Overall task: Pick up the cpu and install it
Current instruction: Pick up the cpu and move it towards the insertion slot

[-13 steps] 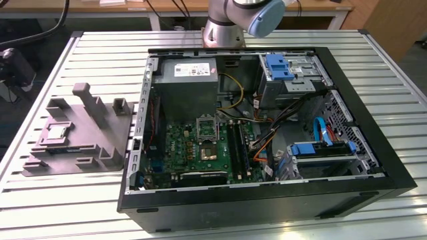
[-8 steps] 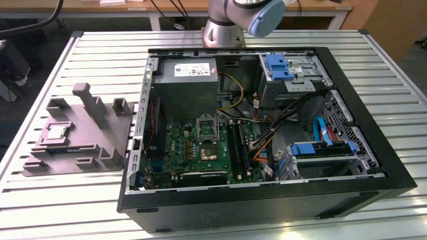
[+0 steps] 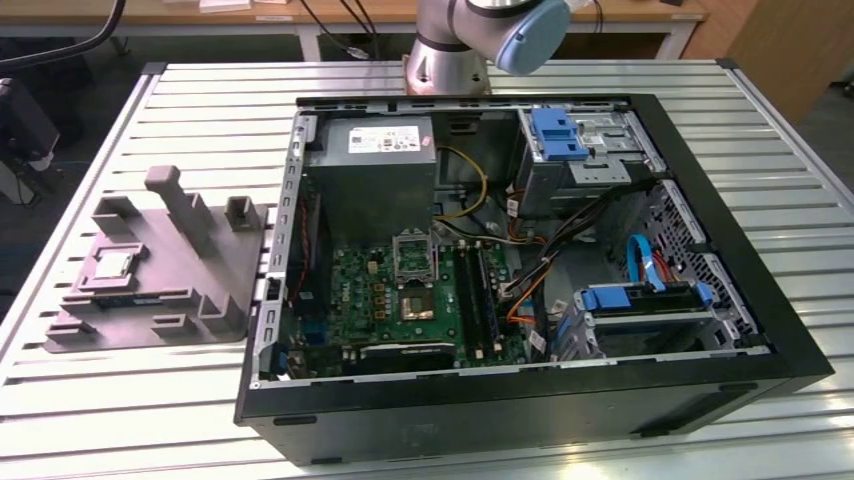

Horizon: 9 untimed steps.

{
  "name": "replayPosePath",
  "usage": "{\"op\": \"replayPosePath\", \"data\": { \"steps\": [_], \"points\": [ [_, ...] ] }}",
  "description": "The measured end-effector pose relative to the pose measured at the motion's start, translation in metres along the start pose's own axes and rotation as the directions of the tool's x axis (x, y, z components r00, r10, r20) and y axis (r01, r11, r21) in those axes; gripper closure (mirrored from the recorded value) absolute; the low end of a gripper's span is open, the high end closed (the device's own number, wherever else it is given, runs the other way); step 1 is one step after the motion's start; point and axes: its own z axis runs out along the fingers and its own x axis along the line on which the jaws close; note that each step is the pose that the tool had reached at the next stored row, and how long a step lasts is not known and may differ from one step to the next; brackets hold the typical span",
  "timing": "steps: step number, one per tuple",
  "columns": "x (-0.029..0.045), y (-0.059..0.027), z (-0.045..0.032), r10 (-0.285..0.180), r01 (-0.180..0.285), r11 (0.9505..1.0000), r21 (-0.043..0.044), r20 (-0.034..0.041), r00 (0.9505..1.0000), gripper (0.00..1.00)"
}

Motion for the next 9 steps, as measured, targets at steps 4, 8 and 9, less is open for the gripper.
{"op": "replayPosePath", "data": {
  "steps": [4,8,9],
  "points": [
    [0.0000,0.0000,0.0000,0.000,0.000,1.0000,0.0000,0.0000,1.0000,0.24],
    [0.0000,0.0000,0.0000,0.000,0.000,1.0000,-0.0001,0.0000,1.0000,0.24],
    [0.0000,0.0000,0.0000,0.000,0.000,1.0000,-0.0001,0.0000,1.0000,0.23]
  ]
}}
